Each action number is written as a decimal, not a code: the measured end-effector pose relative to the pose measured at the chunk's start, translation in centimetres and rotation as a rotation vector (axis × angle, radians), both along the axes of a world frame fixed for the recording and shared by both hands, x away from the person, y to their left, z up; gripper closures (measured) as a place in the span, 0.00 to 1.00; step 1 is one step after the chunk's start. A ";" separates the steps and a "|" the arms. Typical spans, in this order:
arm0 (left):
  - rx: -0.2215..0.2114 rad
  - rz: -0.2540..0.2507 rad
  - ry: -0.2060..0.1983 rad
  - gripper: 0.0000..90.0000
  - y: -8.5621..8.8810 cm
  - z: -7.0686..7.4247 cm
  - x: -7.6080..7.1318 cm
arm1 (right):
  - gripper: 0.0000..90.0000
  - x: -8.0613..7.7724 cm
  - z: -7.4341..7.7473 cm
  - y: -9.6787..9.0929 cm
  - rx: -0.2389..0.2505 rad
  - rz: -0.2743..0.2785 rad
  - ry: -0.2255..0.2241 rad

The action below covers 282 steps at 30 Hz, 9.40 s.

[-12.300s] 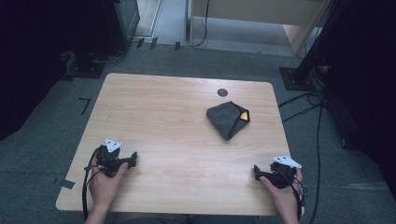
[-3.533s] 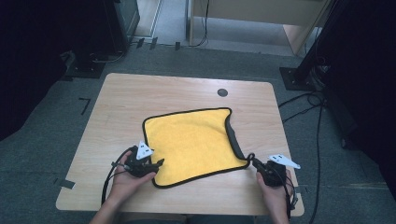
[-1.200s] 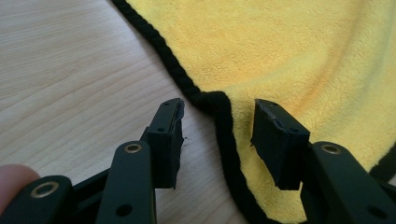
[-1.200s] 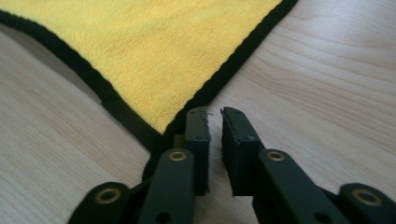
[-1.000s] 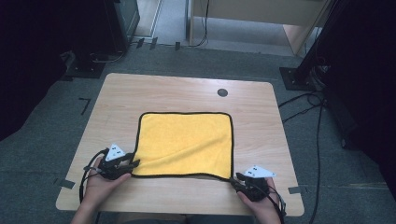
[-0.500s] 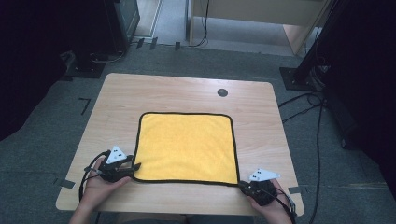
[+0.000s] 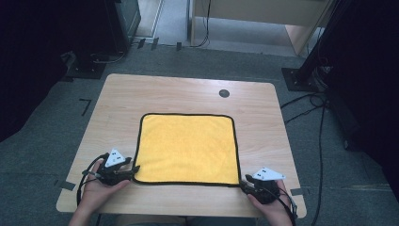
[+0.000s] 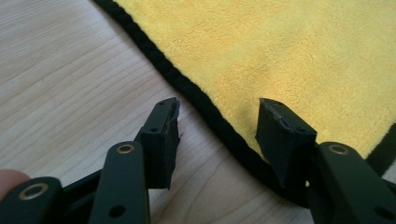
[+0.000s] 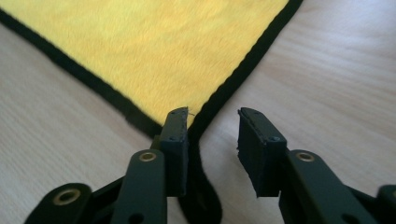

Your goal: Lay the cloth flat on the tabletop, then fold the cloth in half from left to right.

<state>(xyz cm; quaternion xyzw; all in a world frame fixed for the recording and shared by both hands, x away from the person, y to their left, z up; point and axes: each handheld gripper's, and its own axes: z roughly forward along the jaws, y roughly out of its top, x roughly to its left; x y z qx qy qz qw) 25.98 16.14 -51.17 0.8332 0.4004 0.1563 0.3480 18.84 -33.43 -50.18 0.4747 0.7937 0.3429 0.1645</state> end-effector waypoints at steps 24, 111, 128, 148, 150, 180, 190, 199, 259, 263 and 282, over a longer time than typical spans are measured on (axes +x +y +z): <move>-0.025 0.154 0.004 0.43 0.5 -0.1 -3.2 | 0.52 10.0 5.9 9.5 0.081 0.089 -0.137; -0.304 -0.205 -0.132 1.00 -12.4 8.8 -4.4 | 1.00 25.6 9.6 18.4 0.208 0.207 -0.150; -0.169 -0.132 0.003 0.63 -13.3 3.1 -2.3 | 0.71 25.2 1.4 5.6 0.168 -0.050 0.055; -0.027 -0.122 -0.015 0.98 -9.5 0.4 -4.3 | 0.94 26.8 1.5 10.0 0.036 -0.075 0.041; -0.031 -0.120 -0.012 0.99 -9.3 0.5 -4.3 | 0.94 27.0 2.0 10.5 0.049 -0.057 0.024; -0.091 -0.093 0.013 0.86 -7.9 -0.4 -4.3 | 0.59 29.5 1.3 22.0 0.028 0.194 0.063; -0.095 -0.104 0.016 0.86 -7.8 -0.4 -4.2 | 0.91 30.2 1.0 22.0 0.037 0.218 0.106; -0.067 -0.117 -0.013 0.89 -8.2 -0.4 -4.4 | 0.92 31.8 2.7 25.7 0.159 0.018 0.247; -0.121 -0.119 -0.001 0.76 -7.6 -0.4 -4.0 | 0.66 27.4 0.5 10.5 0.090 -0.102 0.064; -0.154 -0.091 -0.005 0.70 -7.4 -0.3 -3.8 | 0.67 24.9 0.7 9.3 0.115 -0.066 0.013; -0.065 -0.037 -0.018 0.86 -8.0 -0.4 -3.5 | 0.67 15.2 -1.2 9.7 0.043 0.101 -0.007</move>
